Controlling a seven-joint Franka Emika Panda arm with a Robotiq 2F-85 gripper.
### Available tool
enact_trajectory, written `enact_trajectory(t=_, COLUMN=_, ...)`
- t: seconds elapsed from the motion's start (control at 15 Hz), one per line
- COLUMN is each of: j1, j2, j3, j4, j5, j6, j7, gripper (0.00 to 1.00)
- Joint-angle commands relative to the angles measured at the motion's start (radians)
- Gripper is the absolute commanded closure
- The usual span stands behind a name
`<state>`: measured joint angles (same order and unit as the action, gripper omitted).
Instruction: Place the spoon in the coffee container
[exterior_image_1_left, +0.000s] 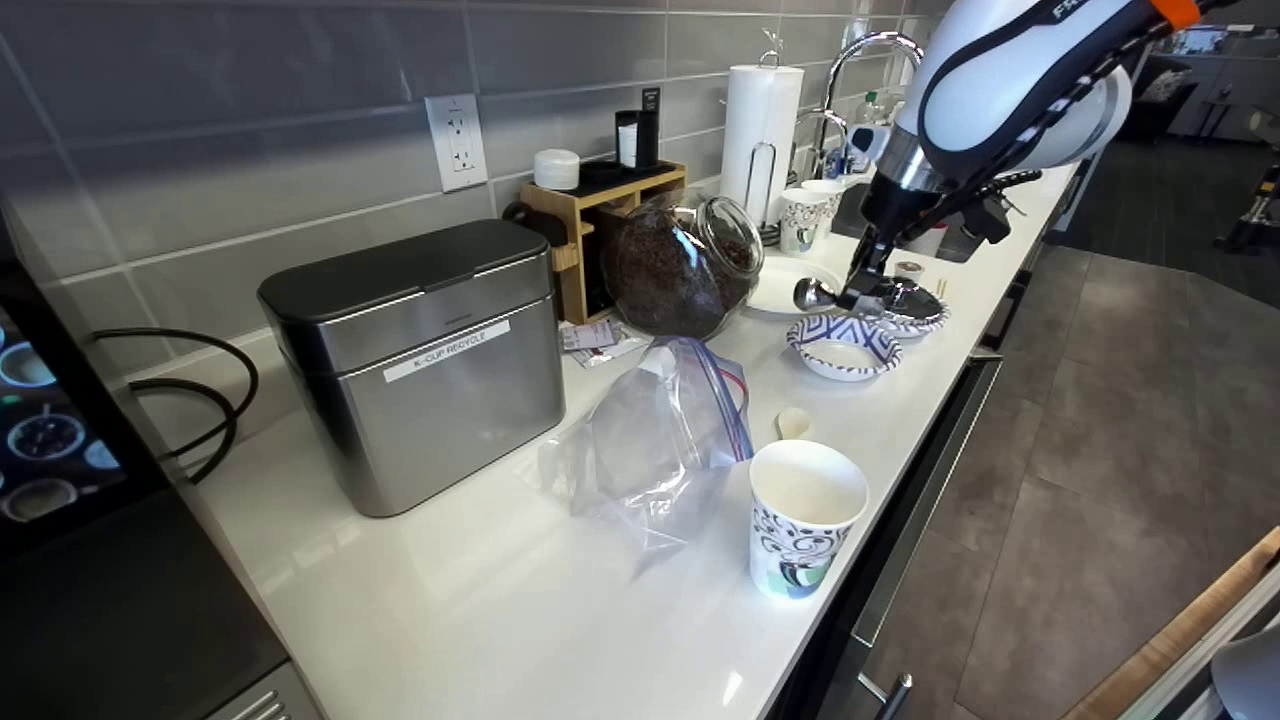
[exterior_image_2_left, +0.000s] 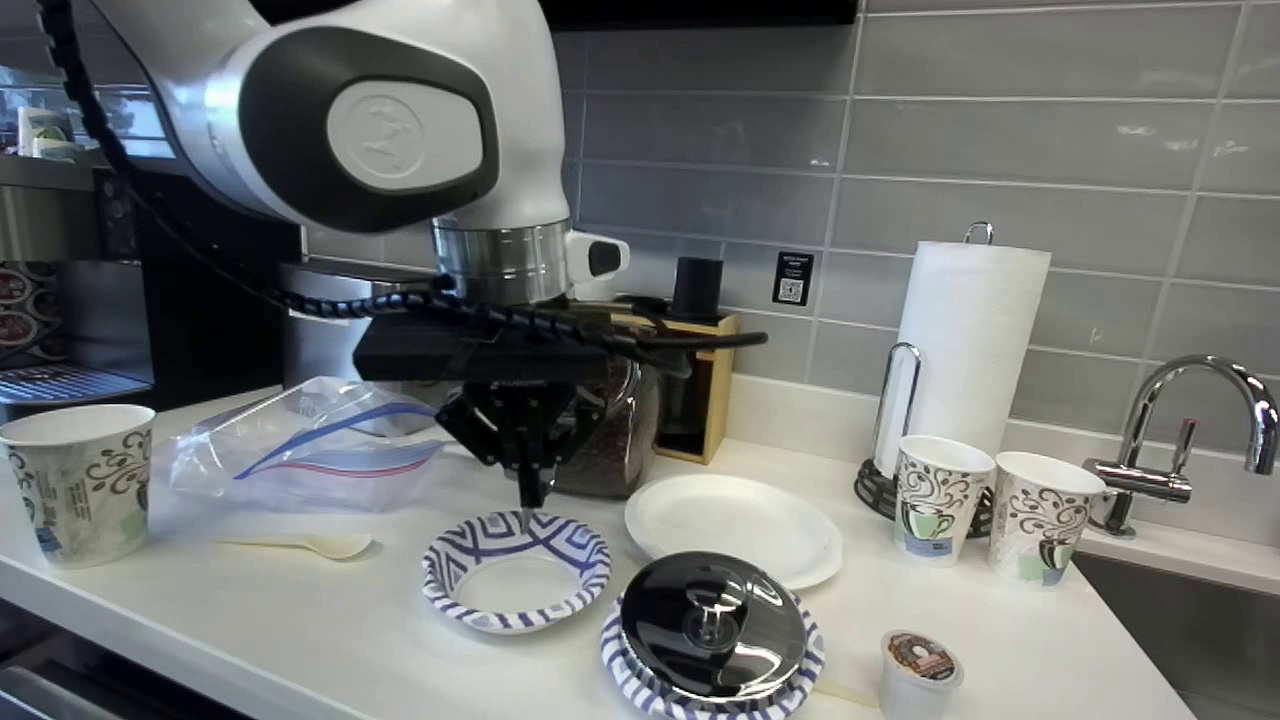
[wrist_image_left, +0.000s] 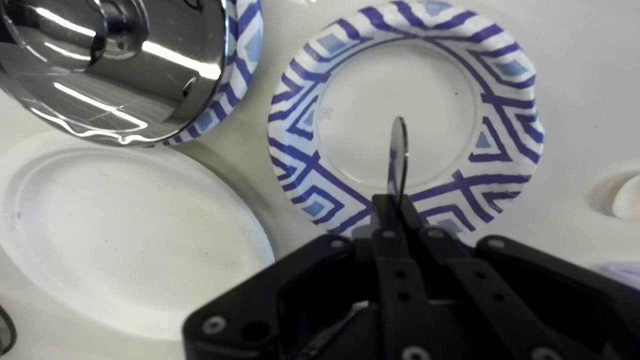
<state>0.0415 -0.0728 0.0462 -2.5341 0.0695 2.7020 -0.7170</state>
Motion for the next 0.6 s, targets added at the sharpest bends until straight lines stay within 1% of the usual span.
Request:
enact_trajectory(t=0.0, j1=0.026, j2=-0.095, j3=-0.013, j4=-0.006, j5=0.028, j6=-0.070, j7=0.018, gripper=0.99)
enact_trajectory(t=0.27, j1=0.039, j2=-0.114, j3=-0.019, j4=0.043, j5=0.011, j6=-0.091, j7=0.087, gripper=0.99)
enact_trajectory(t=0.53, j1=0.045, j2=-0.060, j3=-0.013, j4=0.134, j5=0.004, j6=-0.099, j7=0.172, gripper=0.99)
